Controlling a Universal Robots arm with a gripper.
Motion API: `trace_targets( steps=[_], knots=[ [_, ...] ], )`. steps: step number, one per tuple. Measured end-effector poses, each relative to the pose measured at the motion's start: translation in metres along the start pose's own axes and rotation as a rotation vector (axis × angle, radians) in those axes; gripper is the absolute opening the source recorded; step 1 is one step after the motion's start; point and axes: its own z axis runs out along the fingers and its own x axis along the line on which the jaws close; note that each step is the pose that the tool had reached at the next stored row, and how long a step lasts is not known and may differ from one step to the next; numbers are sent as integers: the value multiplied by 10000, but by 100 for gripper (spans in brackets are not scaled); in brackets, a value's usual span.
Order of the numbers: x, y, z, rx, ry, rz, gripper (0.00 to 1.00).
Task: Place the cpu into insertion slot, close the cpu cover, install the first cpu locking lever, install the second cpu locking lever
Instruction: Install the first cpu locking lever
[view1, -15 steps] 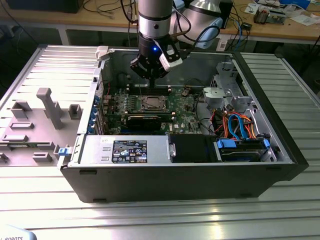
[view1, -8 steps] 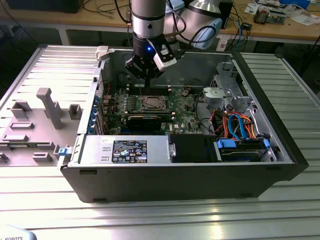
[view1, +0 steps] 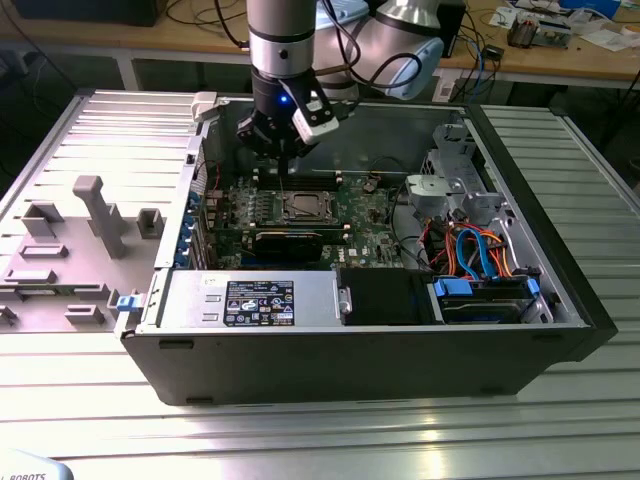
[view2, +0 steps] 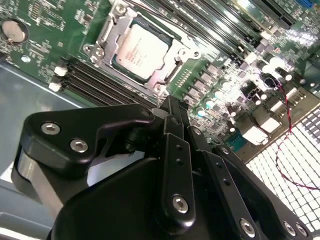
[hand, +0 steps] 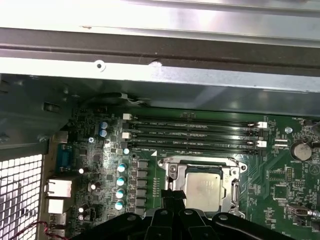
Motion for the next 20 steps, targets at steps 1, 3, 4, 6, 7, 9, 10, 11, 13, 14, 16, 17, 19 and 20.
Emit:
trace_targets(
  steps=[1, 3, 4, 6, 7, 9, 10, 11, 13, 14, 16, 17, 19, 20],
  knots=[
    [8, 0, -1, 2, -1, 48, 11],
    [21, 1, -1, 3, -4, 78, 11],
    [21, 1, -1, 3, -4, 75, 11],
    [22, 1, -1, 3, -3, 77, 11],
    [22, 1, -1, 3, -3, 77, 11],
    [26, 1, -1, 4, -3, 77, 11],
    [26, 1, -1, 3, -4, 77, 11],
    [26, 1, -1, 3, -3, 77, 11],
    [26, 1, -1, 3, -3, 77, 11],
    [26, 1, -1, 3, -3, 77, 11],
    [27, 1, -1, 3, -3, 77, 11],
    [27, 1, -1, 3, -3, 77, 11],
    [28, 1, -1, 3, -4, 77, 11],
    [36, 1, -1, 3, -4, 81, 11]
  ],
)
